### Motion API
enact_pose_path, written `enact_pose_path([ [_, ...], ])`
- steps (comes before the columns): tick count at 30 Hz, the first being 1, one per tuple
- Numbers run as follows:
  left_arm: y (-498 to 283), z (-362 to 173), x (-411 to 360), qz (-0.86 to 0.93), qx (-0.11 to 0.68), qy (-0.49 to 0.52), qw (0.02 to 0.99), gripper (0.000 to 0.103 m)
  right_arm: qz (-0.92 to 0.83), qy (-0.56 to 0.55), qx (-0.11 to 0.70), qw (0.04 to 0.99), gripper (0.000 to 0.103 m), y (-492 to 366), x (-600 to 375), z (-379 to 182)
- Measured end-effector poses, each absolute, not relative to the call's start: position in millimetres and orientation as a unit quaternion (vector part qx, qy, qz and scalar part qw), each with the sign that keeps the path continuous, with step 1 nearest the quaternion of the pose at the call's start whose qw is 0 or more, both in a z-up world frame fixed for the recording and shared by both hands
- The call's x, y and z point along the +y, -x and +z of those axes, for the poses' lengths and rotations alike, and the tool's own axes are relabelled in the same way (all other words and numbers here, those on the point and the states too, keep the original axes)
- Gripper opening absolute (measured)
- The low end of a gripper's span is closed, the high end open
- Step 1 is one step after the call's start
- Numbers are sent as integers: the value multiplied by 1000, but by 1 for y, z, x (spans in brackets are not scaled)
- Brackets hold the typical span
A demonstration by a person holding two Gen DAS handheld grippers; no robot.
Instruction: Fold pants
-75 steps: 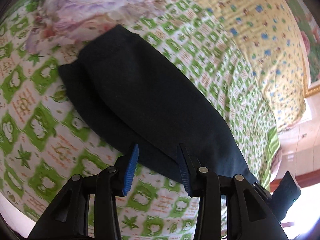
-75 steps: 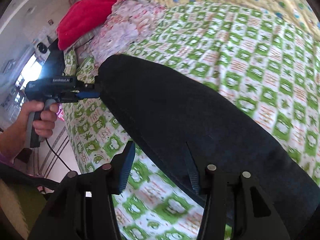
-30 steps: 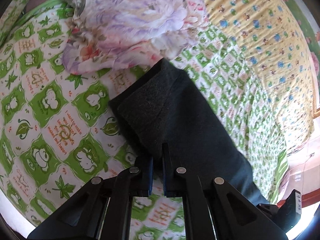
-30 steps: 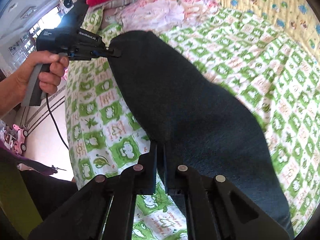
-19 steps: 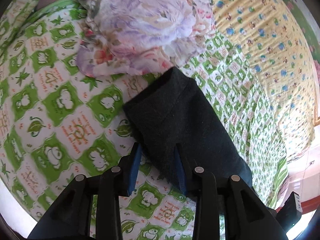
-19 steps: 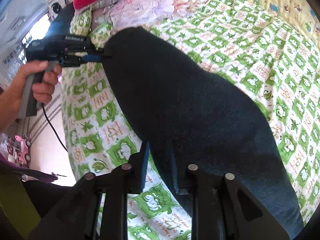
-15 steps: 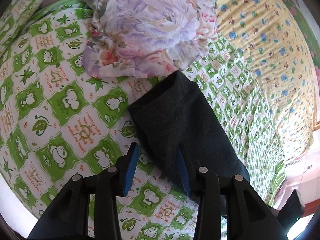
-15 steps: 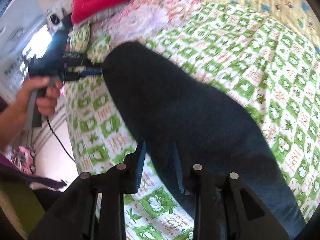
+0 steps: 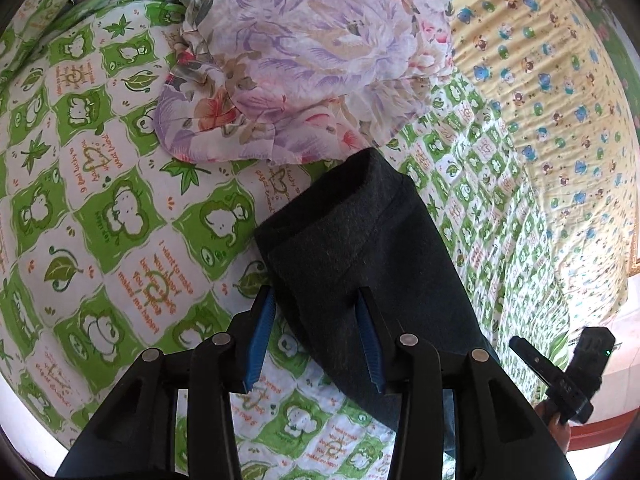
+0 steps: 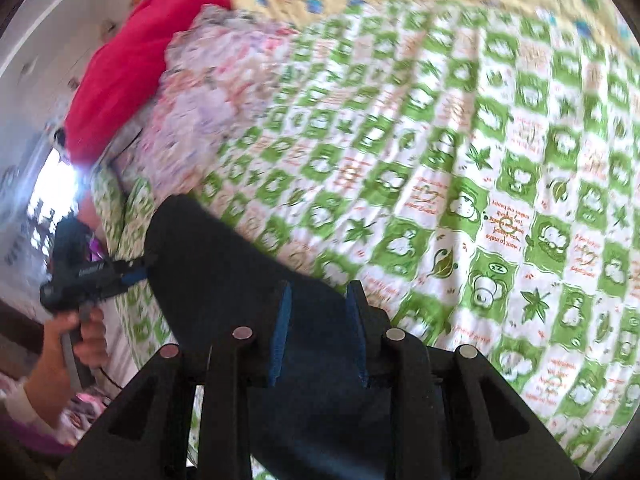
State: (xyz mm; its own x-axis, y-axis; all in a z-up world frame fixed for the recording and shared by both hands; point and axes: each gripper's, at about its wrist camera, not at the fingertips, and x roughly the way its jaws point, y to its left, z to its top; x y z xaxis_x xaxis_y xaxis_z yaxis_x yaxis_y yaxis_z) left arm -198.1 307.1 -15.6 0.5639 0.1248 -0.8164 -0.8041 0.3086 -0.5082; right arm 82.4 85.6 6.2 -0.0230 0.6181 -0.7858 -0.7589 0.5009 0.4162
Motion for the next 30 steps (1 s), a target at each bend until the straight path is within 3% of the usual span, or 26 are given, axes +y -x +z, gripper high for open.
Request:
enact_pose_path([
  [9,189,-26,318,308,357,496,729,43,519,121,564,631,30,-88,130,-35],
  [12,187,-31,320,302,357,502,727,44,523,165,570,612,45,-77,139,-44],
  [19,171,-40,324,288,360,498,735,50,540,183,576,586,46,-80,148,-52],
  [20,168,-40,324,287,360,495,737,52,542,182,579,581,45,-80,150,-53],
  [21,165,-41,324,285,359,491,741,52,546,186,580,575,39,-79,152,-53],
  [22,163,-41,324,285,359,488,743,51,551,185,582,569,24,-80,154,-53],
  [23,161,-40,324,284,359,481,747,47,552,186,586,564,21,-77,155,-53],
  [26,157,-34,321,269,355,467,764,27,551,214,560,580,14,-66,154,-42],
  [28,157,-21,315,271,346,446,780,20,550,223,524,610,12,-61,149,-20],
  [30,158,-2,308,268,329,425,800,20,549,230,476,647,11,-56,144,6],
])
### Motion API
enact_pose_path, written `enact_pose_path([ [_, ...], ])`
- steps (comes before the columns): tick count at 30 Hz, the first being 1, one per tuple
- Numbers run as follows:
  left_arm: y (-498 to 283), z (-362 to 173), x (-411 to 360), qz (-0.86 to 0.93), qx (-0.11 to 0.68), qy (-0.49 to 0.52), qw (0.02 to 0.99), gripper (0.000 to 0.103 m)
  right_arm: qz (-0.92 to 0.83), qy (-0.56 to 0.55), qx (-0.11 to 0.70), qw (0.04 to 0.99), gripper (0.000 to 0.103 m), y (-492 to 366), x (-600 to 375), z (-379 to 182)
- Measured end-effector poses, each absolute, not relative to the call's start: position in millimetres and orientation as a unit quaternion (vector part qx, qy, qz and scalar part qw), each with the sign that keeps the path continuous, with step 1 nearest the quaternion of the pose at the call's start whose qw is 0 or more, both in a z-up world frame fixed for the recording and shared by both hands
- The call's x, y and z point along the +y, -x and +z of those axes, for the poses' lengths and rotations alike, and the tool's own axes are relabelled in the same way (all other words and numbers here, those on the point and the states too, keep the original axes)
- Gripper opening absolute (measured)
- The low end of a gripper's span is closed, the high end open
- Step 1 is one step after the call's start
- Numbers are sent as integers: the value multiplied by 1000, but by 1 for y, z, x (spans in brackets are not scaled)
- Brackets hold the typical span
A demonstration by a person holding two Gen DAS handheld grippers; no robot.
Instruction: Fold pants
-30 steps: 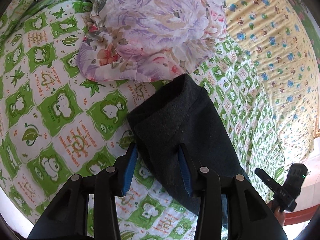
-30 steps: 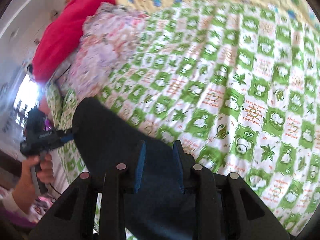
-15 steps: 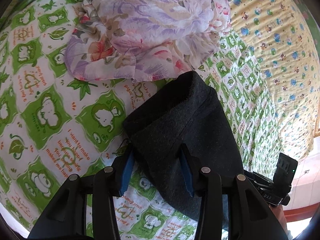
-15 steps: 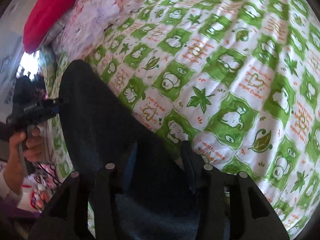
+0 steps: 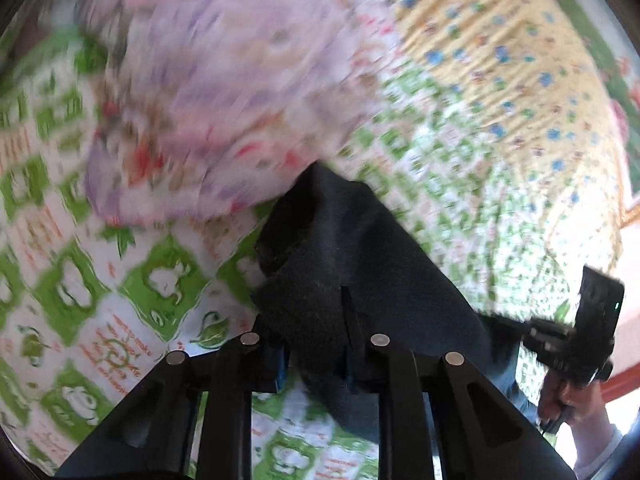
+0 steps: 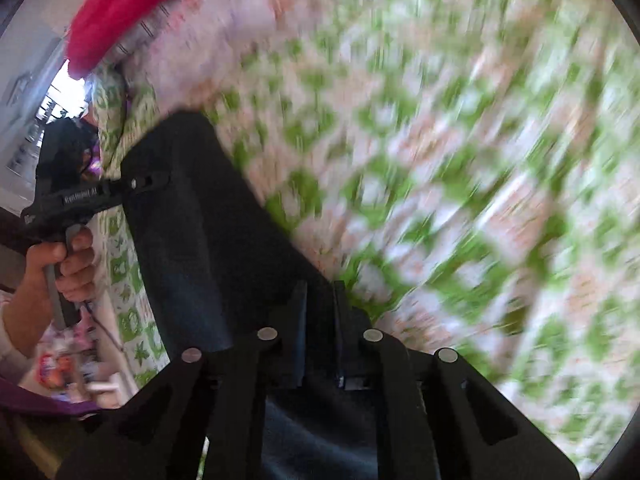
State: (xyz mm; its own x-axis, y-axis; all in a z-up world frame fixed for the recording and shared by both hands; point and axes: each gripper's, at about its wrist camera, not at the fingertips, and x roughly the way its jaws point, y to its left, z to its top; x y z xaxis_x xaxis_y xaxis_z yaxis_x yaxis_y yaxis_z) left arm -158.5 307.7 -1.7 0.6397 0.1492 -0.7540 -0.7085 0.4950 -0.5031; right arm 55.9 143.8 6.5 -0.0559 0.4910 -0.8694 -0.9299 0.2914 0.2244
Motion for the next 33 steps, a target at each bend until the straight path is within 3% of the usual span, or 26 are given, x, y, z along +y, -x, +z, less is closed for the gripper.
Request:
enact_pose_path([
  [4,164,33,299,265,285,407,826,19,530,282,366,711,10,-38,146,43],
  [7,162,43,302,270,280,396,832,19,513,299,339,730,10,-35,161,42],
  [14,146,18,326,270,338,337,836,20,488,302,374,728,11,-51,192,-6],
  [17,141,6,335,283,371,316,826,29,466,303,386,736,18,-55,194,-14],
  [23,163,22,332,312,348,319,825,44,438,210,401,776,22,-65,146,22],
  [25,169,31,327,311,337,324,827,44,433,183,405,784,37,-62,123,30],
  [27,172,39,321,305,332,327,830,46,427,156,406,792,46,-57,97,37],
  [33,142,50,292,261,337,330,842,52,394,108,429,806,46,-36,26,40],
])
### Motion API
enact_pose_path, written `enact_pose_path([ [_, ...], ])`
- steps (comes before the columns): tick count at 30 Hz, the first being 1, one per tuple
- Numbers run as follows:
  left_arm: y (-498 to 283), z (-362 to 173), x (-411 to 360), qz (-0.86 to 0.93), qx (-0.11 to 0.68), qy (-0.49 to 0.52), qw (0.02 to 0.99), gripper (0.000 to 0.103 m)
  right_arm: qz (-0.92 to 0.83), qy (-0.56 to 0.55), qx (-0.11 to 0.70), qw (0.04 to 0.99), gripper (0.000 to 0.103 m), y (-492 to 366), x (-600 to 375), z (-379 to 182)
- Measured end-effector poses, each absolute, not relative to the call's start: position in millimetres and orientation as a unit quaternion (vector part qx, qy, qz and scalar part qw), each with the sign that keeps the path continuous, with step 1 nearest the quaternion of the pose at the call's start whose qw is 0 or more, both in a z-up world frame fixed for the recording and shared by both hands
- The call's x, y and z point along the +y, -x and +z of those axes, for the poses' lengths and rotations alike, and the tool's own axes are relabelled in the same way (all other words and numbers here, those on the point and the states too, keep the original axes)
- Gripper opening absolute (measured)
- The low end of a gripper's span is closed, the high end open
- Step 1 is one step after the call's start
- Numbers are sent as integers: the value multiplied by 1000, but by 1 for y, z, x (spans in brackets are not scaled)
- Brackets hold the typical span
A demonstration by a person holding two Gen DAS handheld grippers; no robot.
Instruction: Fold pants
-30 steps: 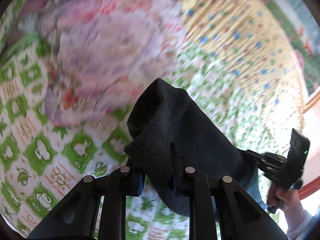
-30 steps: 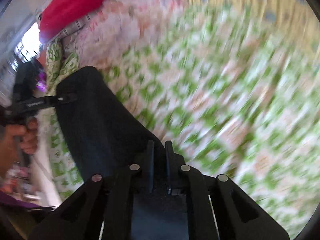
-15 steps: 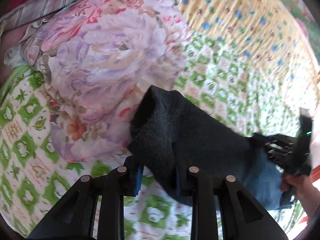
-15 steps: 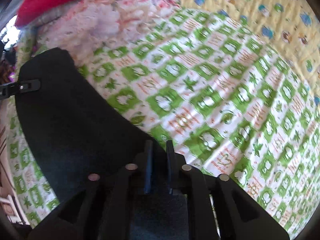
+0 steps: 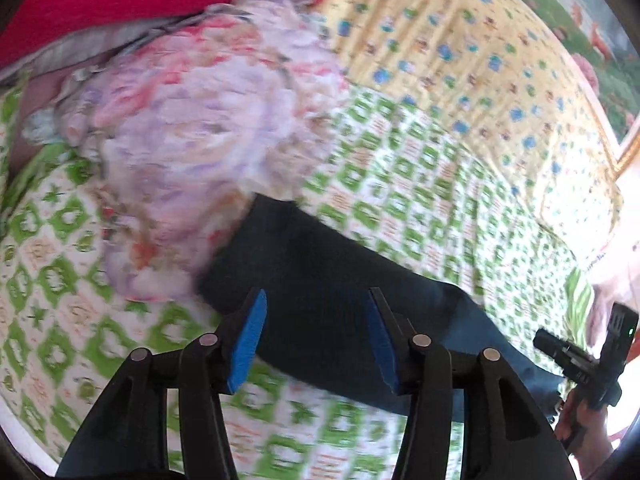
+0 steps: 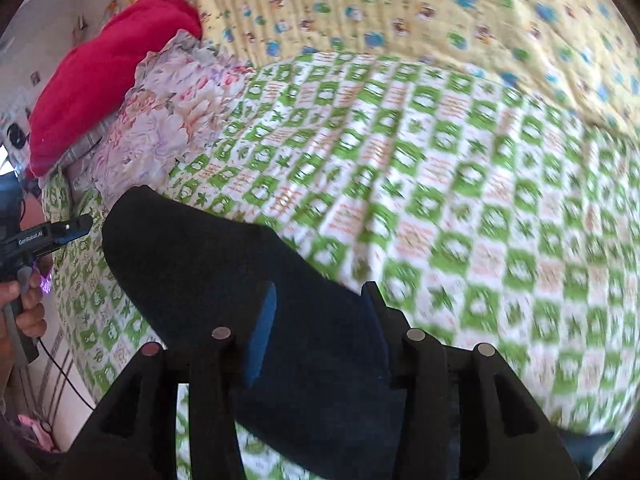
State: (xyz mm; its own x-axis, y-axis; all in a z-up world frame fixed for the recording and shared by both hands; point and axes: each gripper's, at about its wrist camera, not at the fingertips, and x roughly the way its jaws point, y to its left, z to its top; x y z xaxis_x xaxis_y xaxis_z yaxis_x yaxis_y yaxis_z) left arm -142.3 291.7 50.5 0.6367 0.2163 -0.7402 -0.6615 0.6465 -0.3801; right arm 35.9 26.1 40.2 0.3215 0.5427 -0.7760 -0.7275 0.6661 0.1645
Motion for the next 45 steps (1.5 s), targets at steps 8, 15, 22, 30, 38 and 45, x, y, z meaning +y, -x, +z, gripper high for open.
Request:
enact_pose_path([
  [8,72,53,235,168,377,300,860,57,334,45,470,816,49,-17,-53,31],
  [15,18,55,177,82,414,258,869,58,282,1,488,826,50,-3,-109,25],
  [22,-28,53,118,6,444,216,869,59,245,-37,490,836,50,9,-149,23],
  [30,-63,51,71,-51,465,181,865,61,204,-83,489,844,50,22,-192,19],
  [38,-92,51,28,-101,485,136,858,66,156,-167,503,834,50,23,-233,2],
  [45,-119,47,-7,-147,508,103,842,67,117,-262,507,813,50,16,-263,-16],
])
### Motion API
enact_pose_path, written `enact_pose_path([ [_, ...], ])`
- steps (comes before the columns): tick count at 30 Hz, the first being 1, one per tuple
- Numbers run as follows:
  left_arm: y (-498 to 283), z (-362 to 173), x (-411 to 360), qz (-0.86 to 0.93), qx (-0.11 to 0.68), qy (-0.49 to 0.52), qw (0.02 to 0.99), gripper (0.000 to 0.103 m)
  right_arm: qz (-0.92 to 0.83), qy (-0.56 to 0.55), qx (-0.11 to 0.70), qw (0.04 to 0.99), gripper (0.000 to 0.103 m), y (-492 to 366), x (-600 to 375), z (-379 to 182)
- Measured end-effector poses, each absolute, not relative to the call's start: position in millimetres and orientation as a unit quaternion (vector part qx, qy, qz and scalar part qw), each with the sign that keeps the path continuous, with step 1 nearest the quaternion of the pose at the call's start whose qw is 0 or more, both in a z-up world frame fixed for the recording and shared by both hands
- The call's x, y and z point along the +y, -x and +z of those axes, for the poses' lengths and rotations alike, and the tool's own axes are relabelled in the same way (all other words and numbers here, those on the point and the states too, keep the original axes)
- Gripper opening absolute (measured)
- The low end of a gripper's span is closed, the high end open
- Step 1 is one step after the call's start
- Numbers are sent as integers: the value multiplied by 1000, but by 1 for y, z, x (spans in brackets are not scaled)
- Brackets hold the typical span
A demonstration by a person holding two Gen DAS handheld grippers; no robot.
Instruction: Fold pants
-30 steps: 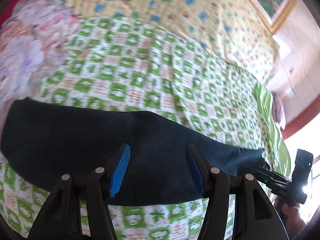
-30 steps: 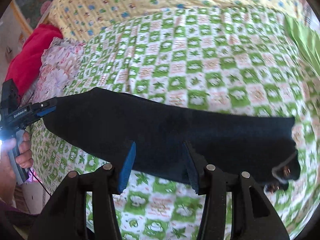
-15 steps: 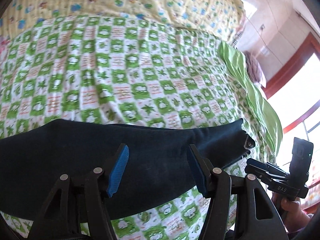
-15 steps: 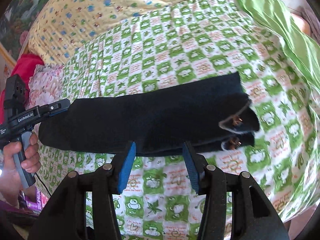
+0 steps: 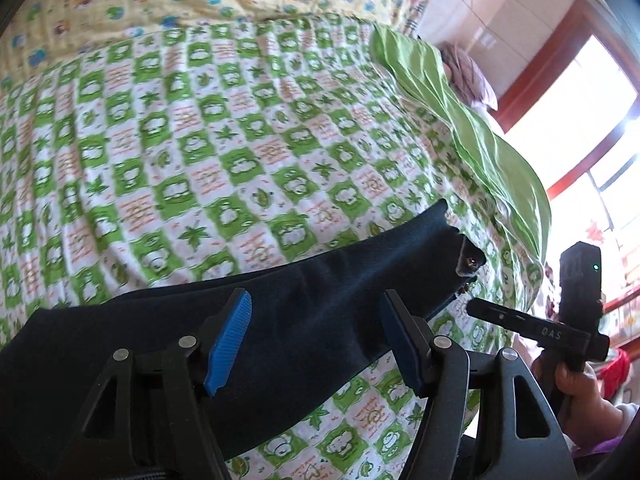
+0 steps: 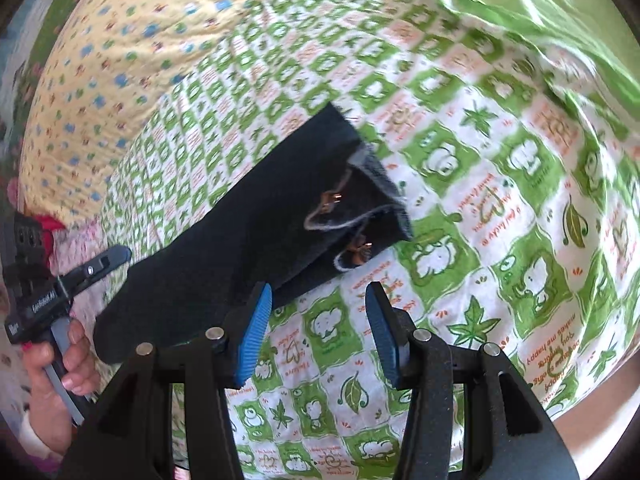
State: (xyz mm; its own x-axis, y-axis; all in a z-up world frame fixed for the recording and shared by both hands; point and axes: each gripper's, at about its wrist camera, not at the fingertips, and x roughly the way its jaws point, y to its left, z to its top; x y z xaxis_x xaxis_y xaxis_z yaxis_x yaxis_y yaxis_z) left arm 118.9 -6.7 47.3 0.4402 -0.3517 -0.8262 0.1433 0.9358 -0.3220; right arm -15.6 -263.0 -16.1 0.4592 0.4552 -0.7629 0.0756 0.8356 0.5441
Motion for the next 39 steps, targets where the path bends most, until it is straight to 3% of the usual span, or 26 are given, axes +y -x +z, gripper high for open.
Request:
enact_pose_path([
  [8,-148,43,-39,-182,528,68,827,68,88,-379,496,776,50,1,-275,-39],
  [14,-168,33,-62,-206,547,44,810,69,91,-401,476,778,50,-9,-278,-42],
  [15,-171,30,-67,-211,551,39,806,69,92,-400,473,779,43,-10,-279,-42],
  [16,-176,27,-74,-216,557,29,801,69,90,-396,473,782,29,-11,-282,-43],
  [18,-183,23,-83,-226,563,16,795,70,91,-400,470,781,15,-10,-292,-46],
  [28,-232,-5,-164,-342,599,-40,723,69,121,-417,450,780,13,6,-313,-53],
  [36,-261,-35,-211,-404,634,-60,657,44,132,-408,442,788,13,9,-318,-55],
  [39,-271,-36,-212,-420,641,-40,641,26,134,-407,440,789,13,11,-319,-55],
])
